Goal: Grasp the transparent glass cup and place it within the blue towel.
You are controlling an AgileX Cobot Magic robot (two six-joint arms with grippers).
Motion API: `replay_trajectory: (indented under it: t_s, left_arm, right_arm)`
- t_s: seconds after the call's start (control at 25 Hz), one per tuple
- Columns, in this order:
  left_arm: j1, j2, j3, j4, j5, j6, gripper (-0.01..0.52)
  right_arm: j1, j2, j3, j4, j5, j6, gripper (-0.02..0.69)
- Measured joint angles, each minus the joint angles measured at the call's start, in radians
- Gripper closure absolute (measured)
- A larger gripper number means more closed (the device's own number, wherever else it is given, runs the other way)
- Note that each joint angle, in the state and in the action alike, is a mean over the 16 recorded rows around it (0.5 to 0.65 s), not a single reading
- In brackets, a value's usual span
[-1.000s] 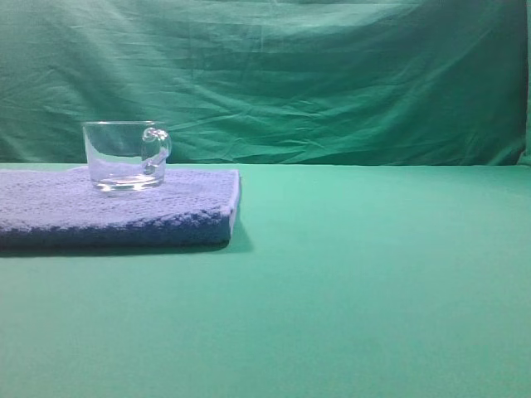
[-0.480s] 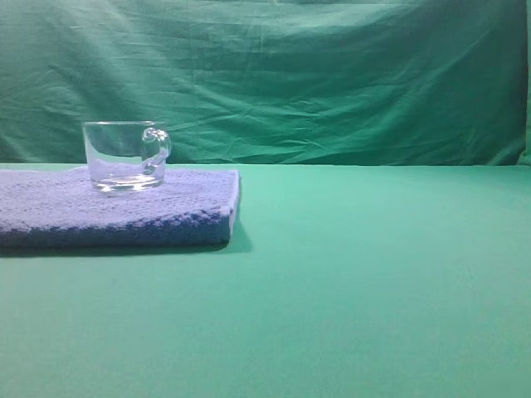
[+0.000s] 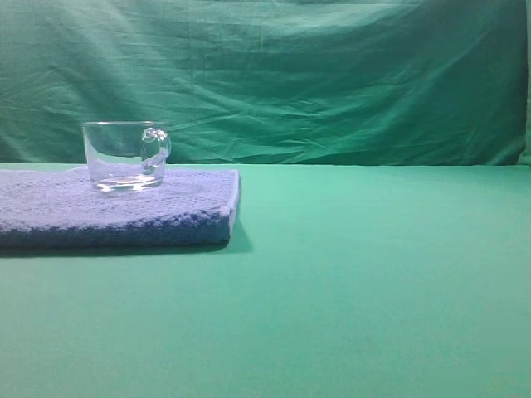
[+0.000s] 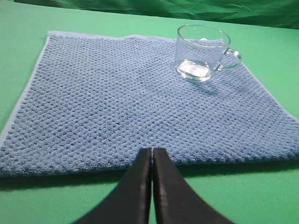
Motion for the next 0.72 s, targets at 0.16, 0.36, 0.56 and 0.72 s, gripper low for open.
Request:
replay_trajectory:
  t_s: [0.16, 0.36, 0.56, 0.72]
  left_arm:
    - [0.000, 0.000, 0.000, 0.000, 0.000, 0.000, 0.514]
    - [0.000, 0.000, 0.000, 0.000, 0.000, 0.000, 0.514]
    - [0.000, 0.000, 0.000, 0.000, 0.000, 0.000, 0.514]
    - [0.000, 0.000, 0.000, 0.000, 0.000, 0.000, 0.514]
  right_arm:
    - [-0.134, -0.063, 0.097, -0.005, -0.078, 0.001, 0.665]
    - [-0.340, -0.159, 0.223, -0.007, -0.172, 0.002, 0.665]
    - [-0.510, -0.250, 0.349, -0.007, -0.234, 0.004, 0.665]
    - [-0.589, -0.294, 0.440, -0.007, -0.262, 0.007, 0.665]
